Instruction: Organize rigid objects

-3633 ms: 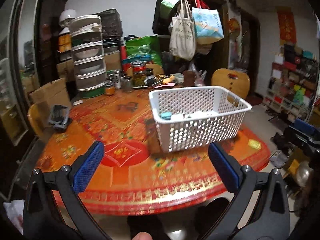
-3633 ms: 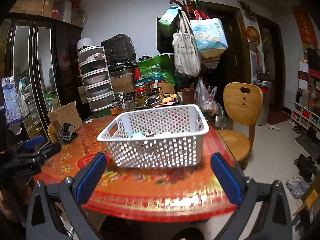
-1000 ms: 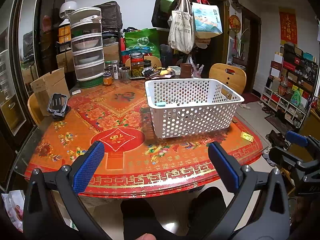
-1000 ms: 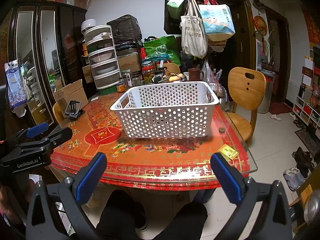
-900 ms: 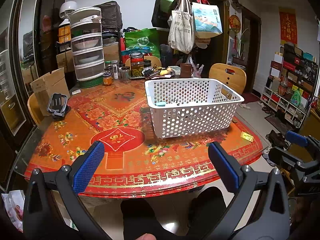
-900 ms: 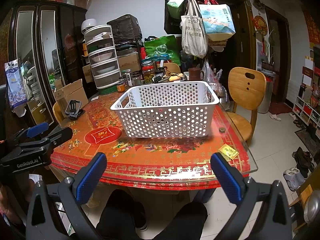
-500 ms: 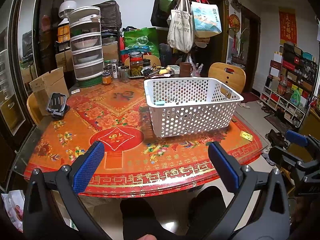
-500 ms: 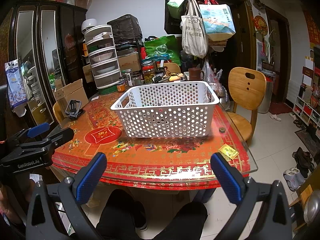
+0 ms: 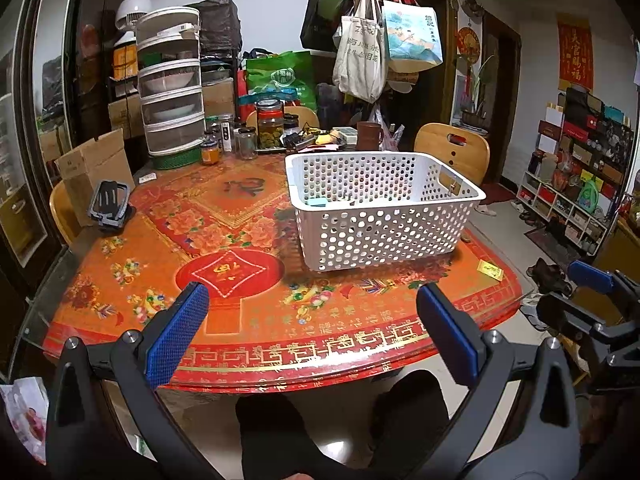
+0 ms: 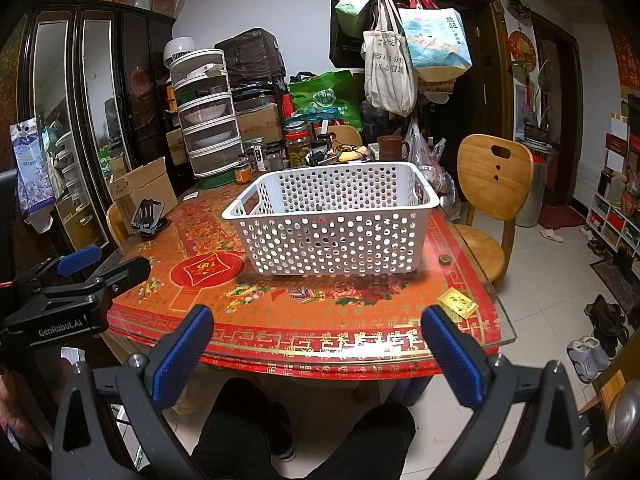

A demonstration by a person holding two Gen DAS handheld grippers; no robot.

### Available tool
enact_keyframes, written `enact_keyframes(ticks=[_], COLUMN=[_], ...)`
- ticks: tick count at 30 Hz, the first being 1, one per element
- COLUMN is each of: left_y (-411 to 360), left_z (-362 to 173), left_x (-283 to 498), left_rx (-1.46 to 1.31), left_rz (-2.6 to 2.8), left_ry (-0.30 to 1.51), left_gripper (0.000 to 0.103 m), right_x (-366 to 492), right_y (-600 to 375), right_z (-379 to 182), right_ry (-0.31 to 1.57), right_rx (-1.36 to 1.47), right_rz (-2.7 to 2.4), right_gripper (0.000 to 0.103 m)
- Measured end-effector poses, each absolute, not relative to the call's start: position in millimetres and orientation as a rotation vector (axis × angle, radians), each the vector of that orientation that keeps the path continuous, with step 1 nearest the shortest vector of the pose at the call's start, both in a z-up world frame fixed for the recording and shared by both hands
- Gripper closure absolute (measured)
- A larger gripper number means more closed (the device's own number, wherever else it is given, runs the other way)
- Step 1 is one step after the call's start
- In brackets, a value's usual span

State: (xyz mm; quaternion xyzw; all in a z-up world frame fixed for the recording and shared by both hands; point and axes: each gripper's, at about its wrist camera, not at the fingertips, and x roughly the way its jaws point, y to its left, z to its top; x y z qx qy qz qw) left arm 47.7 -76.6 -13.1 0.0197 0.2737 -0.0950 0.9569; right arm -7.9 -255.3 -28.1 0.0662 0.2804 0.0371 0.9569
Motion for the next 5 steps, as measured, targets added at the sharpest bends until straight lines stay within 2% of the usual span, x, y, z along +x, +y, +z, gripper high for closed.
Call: enact_keyframes(ticks=[5], left_y=[-78.1], left_z=[-13.6], left_x=[46.4], left_rx=[0.037], left_rz=[-0.186], left_ry=[0.548], left_gripper=[0.001], right_x=[-7.9], right_y=[-255.5], right_z=[-28.1], right_ry=[0.568], right_rx=[0.135], right_rz=[0.076], right_gripper=[0.000])
